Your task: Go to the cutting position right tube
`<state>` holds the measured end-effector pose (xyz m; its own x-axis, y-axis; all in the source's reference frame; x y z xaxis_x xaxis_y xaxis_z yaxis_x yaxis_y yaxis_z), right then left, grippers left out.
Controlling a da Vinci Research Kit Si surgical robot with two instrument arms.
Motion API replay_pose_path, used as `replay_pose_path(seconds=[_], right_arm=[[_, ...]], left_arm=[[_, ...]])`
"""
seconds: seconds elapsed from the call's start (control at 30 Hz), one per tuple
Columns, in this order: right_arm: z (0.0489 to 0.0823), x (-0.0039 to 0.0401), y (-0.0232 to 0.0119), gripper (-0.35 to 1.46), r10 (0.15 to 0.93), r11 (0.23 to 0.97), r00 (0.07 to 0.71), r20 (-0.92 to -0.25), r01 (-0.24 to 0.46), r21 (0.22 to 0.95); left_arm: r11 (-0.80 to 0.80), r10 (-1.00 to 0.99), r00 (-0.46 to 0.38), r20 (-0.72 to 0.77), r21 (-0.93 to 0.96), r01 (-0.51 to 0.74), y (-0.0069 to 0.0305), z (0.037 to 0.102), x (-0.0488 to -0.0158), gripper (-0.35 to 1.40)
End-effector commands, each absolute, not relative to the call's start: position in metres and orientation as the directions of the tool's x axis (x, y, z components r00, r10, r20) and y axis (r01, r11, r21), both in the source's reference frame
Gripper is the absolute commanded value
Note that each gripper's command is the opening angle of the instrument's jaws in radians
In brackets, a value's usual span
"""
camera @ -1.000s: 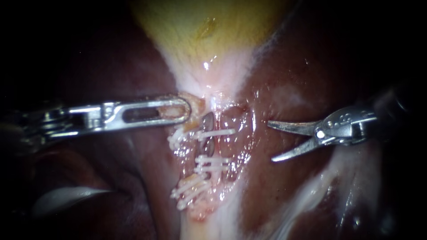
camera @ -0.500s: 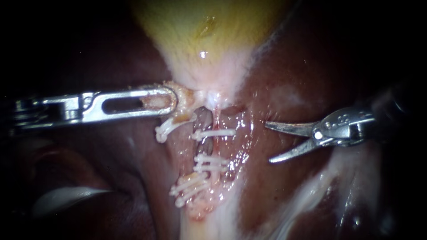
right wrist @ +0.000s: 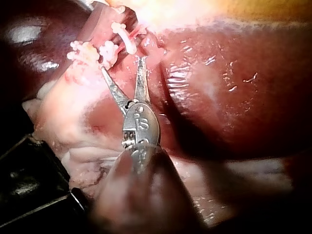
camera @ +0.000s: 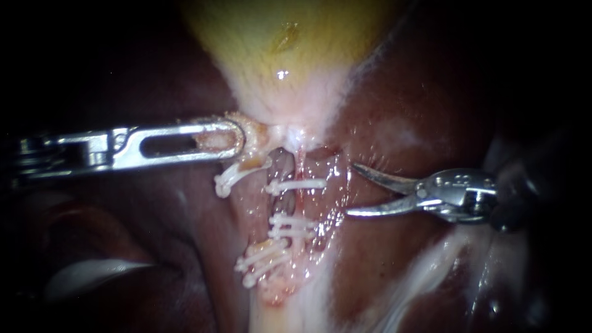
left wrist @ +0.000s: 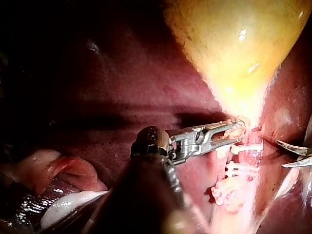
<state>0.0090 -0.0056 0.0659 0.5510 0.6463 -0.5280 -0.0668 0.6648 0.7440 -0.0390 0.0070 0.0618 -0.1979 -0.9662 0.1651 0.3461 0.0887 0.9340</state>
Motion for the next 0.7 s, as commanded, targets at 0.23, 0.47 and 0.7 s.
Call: replay_pose_path(seconds=[0.23,0.47,0.7], right_arm=[[0.0667,0.0097,-0.0053,1.43,0.709,0.539,0.581,-0.399,-0.081,0.839],[0.0680,0.0106,-0.0050,1.41,0.734,0.464,0.595,-0.327,-0.088,0.881],[0.0697,0.0123,-0.0055,1.41,0.735,0.426,0.612,-0.292,-0.081,0.901]], left_arm=[[0.089,-0.966,-0.198,0.166,0.934,0.346,0.0069,0.0619,-0.0390,-0.35],[0.089,-0.966,-0.198,0.166,0.934,0.346,0.0069,0.0619,-0.0390,-0.35],[0.090,-0.966,-0.198,0.166,0.934,0.347,0.0068,0.0619,-0.0391,-0.35]])
